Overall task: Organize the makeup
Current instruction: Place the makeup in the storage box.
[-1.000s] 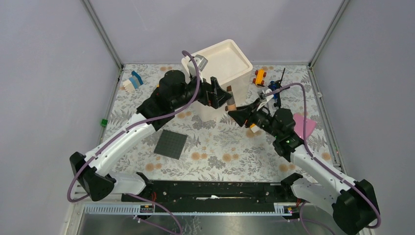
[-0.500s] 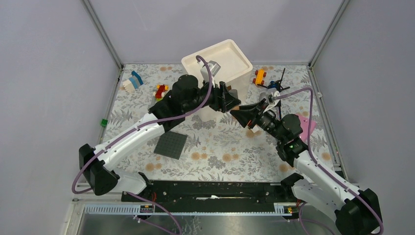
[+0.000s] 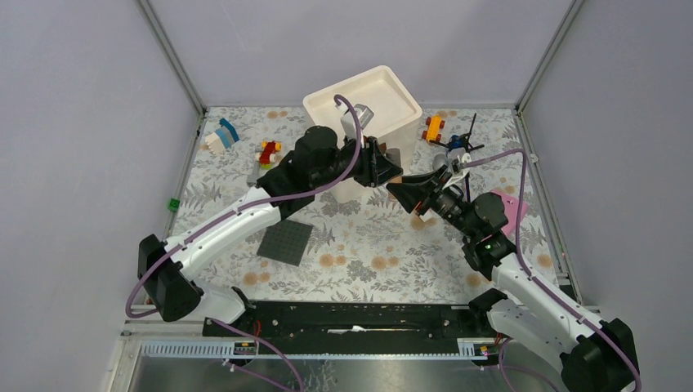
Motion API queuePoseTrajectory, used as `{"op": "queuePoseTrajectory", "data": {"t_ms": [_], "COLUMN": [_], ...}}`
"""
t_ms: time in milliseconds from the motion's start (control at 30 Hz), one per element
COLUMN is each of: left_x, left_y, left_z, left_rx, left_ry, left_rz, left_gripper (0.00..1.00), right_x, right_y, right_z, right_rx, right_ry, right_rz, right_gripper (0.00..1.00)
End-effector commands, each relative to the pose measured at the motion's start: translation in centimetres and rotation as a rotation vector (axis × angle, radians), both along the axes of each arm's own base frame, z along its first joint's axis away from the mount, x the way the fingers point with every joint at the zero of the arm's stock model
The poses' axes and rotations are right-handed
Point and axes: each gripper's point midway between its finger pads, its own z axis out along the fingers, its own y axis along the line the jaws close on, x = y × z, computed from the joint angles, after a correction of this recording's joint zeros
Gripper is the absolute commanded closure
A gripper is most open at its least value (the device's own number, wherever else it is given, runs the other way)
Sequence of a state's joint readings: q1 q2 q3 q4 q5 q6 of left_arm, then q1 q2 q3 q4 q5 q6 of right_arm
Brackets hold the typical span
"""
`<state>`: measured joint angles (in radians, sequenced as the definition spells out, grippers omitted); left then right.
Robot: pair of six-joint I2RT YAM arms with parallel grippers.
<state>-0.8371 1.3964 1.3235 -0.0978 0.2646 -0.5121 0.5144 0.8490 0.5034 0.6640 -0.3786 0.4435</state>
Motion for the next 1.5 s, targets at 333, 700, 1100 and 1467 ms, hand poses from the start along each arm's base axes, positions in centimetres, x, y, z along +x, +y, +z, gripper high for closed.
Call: {"op": "queuePoseTrajectory", "data": {"t_ms": [333, 700, 1100, 1467], "left_x": [2.7, 12.8, 21.2, 27.4], "left_y": [-1.1, 2.7, 2.7, 4.7], "left_z": [5.4, 14.8, 13.5, 10.1], "left_rx": [-0.022, -0.028, 0.05, 0.102], "left_ry": [-0.178, -0.537, -0.749, -0.74], "left_rz": [0.054, 0.249, 0.304, 0.361], "left_gripper": [1.0, 1.0, 1.0, 1.0], "right_x": [-0.2, -1.0, -0.4, 0.3], "right_y": [-3.2, -8.4, -9.2, -8.5], "right_z": [1.8, 0.1, -2.7, -4.3], "right_rx": [-0.029, -0.121, -0.194, -0.215], "right_ry": [-0.09, -0.126, -0.086, -0.061], "right_rz": [-0.168, -0.396, -0.443, -0.425], "right_gripper": [0.03, 0.0, 0.0, 0.0]}}
